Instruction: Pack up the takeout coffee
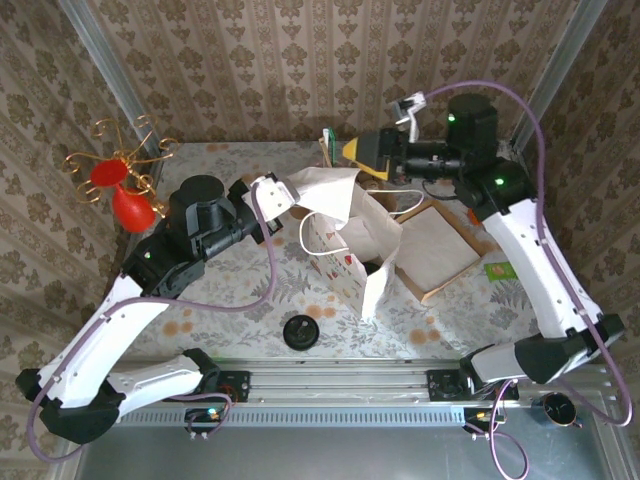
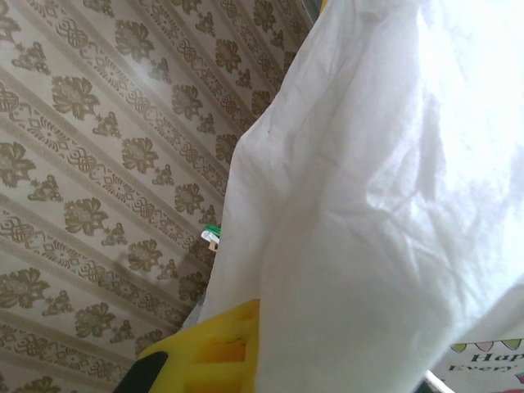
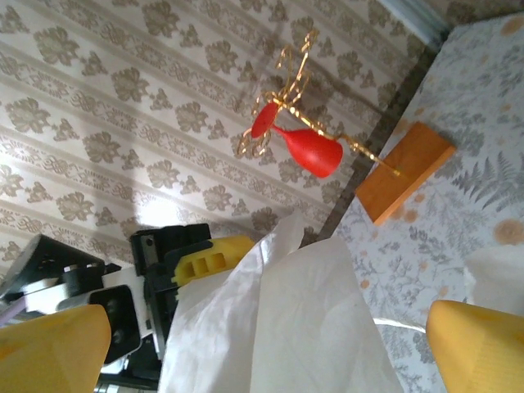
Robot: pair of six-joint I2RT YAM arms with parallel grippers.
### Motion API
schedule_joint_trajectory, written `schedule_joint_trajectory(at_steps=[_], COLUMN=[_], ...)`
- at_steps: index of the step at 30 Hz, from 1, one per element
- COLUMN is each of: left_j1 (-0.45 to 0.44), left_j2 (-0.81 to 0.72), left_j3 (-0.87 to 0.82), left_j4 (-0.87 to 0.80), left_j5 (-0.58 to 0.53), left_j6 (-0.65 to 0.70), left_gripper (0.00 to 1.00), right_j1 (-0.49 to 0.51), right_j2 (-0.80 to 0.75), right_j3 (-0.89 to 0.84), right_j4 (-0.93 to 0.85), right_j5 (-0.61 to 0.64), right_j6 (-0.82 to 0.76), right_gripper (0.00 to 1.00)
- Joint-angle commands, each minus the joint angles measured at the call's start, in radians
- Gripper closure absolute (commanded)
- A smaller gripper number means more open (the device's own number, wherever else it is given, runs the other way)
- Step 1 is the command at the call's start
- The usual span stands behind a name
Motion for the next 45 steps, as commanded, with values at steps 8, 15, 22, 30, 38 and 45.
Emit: schedule_joint_trajectory(at_steps=[8,15,22,30,38,45], left_j1=[-0.013,0.026,0.115,0.302,0.439,0.475], left_j2=[0.03,0.022,-0.02,-0.073,-0.097,-0.09], left_j3=[0.067,0.075,0.009,-0.084,-0.148,-0.194], left_j4=[0.109,0.182,0.288,0.446,0.479,0.468], left_j5=[-0.103,-0.107,0.082,0.461,0.646,0.705], left_j6=[-0.135,-0.291,-0.509,-0.793,-0.836,-0.824], left_gripper=[1.0,1.0,1.0,1.0,1.0,1.0], right_j1=[0.165,0.269,0.298,0.286,0.124,-0.004], right_j2=[0.068,0.08,0.103,0.074,-0.114,-0.21], right_j3=[0.008,-0.016,-0.032,-0.035,-0.142,-0.206], right_j4=[-0.117,-0.11,-0.091,-0.12,-0.069,-0.058], right_j5=[0.175,0.312,0.366,0.414,0.297,0.162], right_j6=[-0.12,-0.194,-0.22,-0.296,-0.304,-0.284], right_gripper=[0.0,0.01,0.0,0.0,0.0,0.0])
